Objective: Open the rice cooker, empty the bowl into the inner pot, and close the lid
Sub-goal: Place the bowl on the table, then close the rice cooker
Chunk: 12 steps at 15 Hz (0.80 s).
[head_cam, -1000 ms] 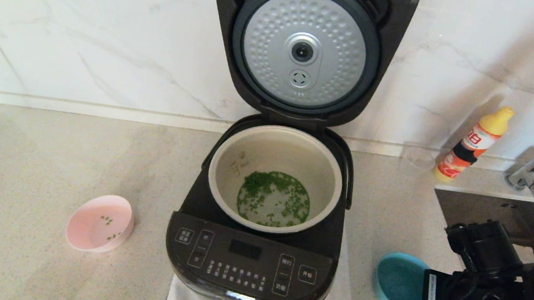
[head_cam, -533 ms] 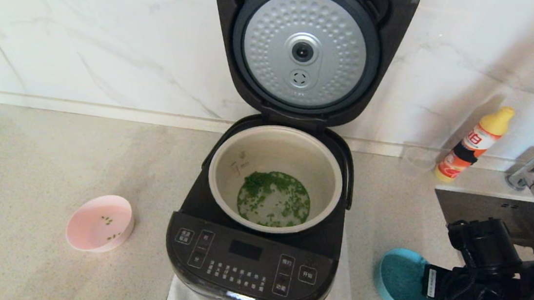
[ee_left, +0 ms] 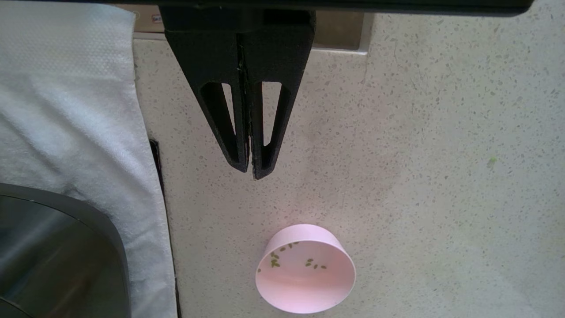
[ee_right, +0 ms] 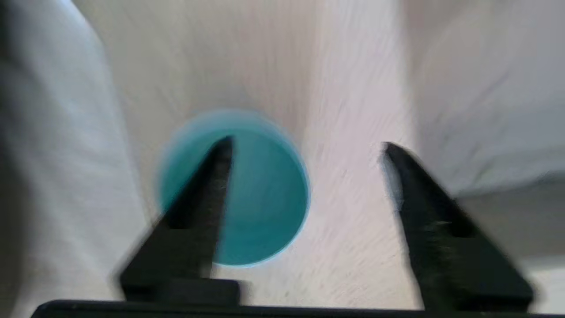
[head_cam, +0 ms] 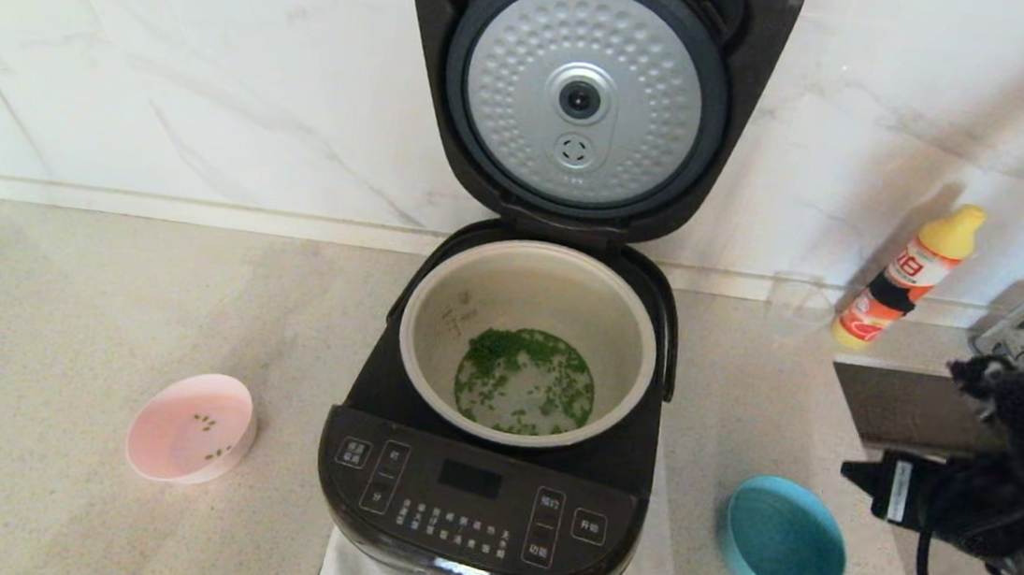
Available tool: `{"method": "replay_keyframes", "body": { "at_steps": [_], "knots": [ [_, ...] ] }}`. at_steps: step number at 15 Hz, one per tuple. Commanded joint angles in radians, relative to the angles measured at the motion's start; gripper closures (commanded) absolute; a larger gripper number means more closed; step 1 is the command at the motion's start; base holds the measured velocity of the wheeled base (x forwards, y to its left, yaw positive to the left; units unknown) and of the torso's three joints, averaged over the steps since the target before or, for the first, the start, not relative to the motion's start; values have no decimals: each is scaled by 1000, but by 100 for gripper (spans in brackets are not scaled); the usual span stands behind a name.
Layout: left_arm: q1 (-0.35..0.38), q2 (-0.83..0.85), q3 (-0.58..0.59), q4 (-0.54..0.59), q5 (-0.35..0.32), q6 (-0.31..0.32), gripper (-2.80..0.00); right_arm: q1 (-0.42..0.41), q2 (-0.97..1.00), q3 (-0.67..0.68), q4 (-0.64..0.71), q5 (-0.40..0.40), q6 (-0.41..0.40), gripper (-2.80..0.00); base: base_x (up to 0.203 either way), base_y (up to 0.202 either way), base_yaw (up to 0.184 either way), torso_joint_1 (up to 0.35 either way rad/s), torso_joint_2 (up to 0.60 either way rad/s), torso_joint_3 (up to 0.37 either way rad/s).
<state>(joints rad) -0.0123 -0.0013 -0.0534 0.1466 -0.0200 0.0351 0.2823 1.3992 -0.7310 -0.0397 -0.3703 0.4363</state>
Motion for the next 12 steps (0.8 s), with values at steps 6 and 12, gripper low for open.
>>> {"method": "replay_keyframes", "body": {
  "at_steps": [6, 12],
  "knots": [
    [0, 1, 0, 1, 0, 0, 0, 106, -414, -248, 234, -399, -263, 0, 0, 0, 0, 0, 0, 0],
    [0, 0, 0, 1, 0, 0, 0, -211, -792, -62, 239, -413, -362, 0, 0, 0, 0, 0, 0, 0]
  ]
}}
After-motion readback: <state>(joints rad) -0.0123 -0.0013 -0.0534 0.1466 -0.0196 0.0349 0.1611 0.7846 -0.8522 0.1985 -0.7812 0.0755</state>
